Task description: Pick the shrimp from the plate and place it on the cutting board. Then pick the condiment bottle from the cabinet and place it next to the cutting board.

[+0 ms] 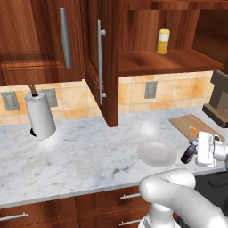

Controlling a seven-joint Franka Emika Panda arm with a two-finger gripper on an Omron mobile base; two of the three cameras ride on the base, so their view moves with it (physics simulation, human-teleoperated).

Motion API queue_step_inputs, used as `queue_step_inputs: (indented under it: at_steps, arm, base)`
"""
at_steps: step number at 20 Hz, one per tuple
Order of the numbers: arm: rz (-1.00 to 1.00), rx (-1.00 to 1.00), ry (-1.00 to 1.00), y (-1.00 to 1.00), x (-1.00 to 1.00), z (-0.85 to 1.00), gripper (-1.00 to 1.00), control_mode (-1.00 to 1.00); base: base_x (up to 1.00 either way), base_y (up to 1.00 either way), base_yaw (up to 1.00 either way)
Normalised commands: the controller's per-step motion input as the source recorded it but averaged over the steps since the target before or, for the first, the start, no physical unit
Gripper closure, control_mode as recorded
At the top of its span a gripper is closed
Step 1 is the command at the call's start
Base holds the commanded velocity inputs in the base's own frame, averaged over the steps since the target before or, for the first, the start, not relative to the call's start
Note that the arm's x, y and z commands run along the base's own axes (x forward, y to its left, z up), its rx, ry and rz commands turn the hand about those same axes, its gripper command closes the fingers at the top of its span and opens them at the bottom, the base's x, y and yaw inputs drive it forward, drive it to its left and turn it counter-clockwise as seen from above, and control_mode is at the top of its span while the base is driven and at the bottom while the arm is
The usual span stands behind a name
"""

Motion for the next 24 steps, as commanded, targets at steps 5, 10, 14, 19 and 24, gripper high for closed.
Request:
queue_step_inputs:
  at_steps: [5,10,14,19,24]
  arm:
    - [0.00,0.00,-0.01,-0.06,0.17,-0.20,1.00,-1.00]
    - [0.00,0.00,-0.02,-0.06,0.13,-0.18,1.00,-1.00]
    - [0.00,0.00,-0.02,-0.03,0.10,-0.19,1.00,-1.00]
    - [0.00,0.00,-0.02,0.00,0.05,-0.25,1.00,-1.00]
    - [0.00,0.00,-0.02,0.00,0.01,-0.17,1.00,-1.00]
  base:
    - [0.00,0.00,0.00]
    - [0.00,0.00,0.00]
    - [0.00,0.00,0.00]
    - [0.00,0.00,0.00]
    - [0.00,0.00,0.00]
